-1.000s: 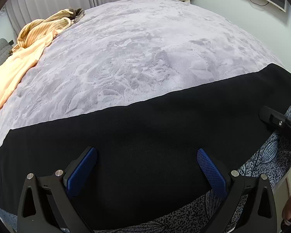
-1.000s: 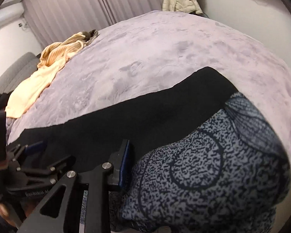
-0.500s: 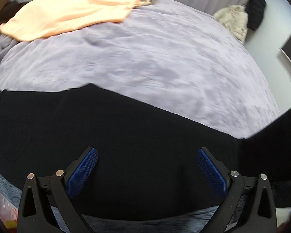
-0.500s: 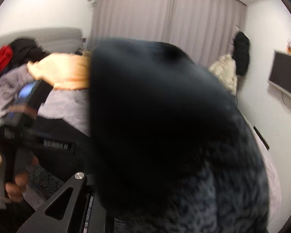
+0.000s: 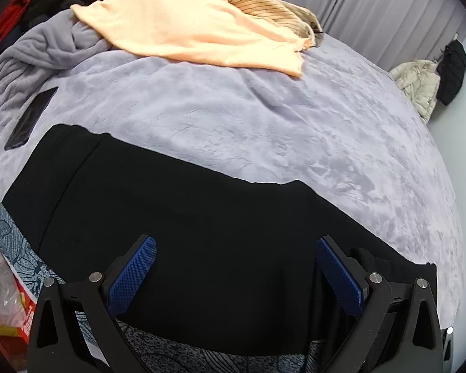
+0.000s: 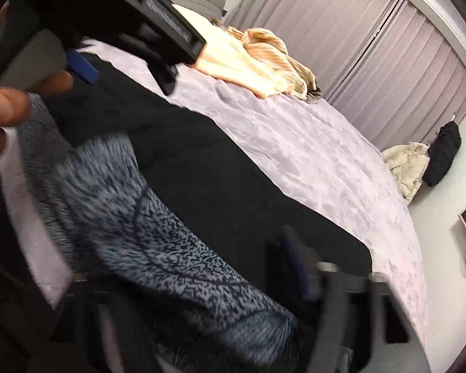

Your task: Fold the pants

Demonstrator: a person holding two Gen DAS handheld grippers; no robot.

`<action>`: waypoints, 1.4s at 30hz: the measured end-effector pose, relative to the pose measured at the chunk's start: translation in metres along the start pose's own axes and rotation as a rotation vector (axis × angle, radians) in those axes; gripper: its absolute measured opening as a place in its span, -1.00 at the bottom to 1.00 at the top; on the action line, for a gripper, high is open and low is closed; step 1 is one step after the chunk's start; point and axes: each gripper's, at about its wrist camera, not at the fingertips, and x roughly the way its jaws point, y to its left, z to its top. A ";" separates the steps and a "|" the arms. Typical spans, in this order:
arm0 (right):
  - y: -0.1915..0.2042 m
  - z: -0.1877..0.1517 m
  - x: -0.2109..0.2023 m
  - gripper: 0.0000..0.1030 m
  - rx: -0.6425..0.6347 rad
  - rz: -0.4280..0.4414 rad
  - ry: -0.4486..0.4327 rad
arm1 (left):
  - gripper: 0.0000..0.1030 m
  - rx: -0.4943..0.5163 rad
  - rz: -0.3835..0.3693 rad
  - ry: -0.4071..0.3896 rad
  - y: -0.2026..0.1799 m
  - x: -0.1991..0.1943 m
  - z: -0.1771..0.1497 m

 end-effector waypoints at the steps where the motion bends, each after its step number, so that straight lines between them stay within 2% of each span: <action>1: -0.003 0.001 -0.010 0.61 -0.001 0.026 -0.010 | 1.00 0.039 -0.019 -0.009 -0.010 -0.006 -0.003; 3: -0.014 -0.001 -0.038 0.61 0.013 0.123 -0.022 | 1.00 0.110 -0.055 -0.021 -0.028 -0.020 -0.009; 7: -0.059 -0.020 -0.079 0.68 0.131 0.244 -0.045 | 1.00 0.251 -0.173 -0.025 -0.069 -0.046 -0.031; 9: -0.088 -0.041 -0.079 0.69 0.213 0.287 -0.017 | 1.00 0.330 -0.232 0.006 -0.092 -0.049 -0.046; 11: -0.106 -0.053 -0.059 0.69 0.302 0.367 0.051 | 1.00 0.409 -0.268 0.044 -0.114 -0.043 -0.063; 13: -0.119 -0.074 -0.034 0.69 0.411 0.456 0.120 | 1.00 0.457 -0.224 0.089 -0.128 -0.025 -0.076; 15: -0.123 -0.090 -0.010 0.69 0.469 0.503 0.170 | 1.00 0.474 -0.136 0.137 -0.132 0.003 -0.083; 16: -0.117 -0.093 -0.011 0.69 0.468 0.509 0.175 | 1.00 0.481 -0.081 0.130 -0.131 0.012 -0.084; 17: -0.115 -0.091 -0.013 0.69 0.456 0.500 0.169 | 1.00 0.479 -0.028 0.138 -0.128 0.022 -0.084; 19: -0.119 -0.084 -0.024 0.70 0.413 0.507 0.138 | 1.00 0.414 -0.087 0.170 -0.115 0.031 -0.078; 22: -0.135 -0.072 -0.038 0.70 0.372 0.412 0.054 | 1.00 0.414 -0.092 0.167 -0.113 0.031 -0.078; 24: -0.150 -0.062 -0.026 0.70 0.354 0.391 0.049 | 1.00 0.422 -0.077 0.153 -0.115 0.031 -0.083; 27: -0.154 -0.050 0.003 0.70 0.291 0.492 0.095 | 1.00 0.423 -0.074 0.140 -0.115 0.030 -0.085; 32: -0.147 -0.043 0.054 0.74 0.146 0.473 0.117 | 1.00 0.427 -0.066 0.133 -0.115 0.031 -0.086; 35: -0.129 -0.051 0.050 0.79 0.070 0.412 0.083 | 1.00 0.436 -0.054 0.126 -0.117 0.031 -0.089; 42: -0.115 -0.063 0.018 0.79 0.102 0.264 0.094 | 1.00 0.440 -0.068 0.119 -0.116 0.031 -0.090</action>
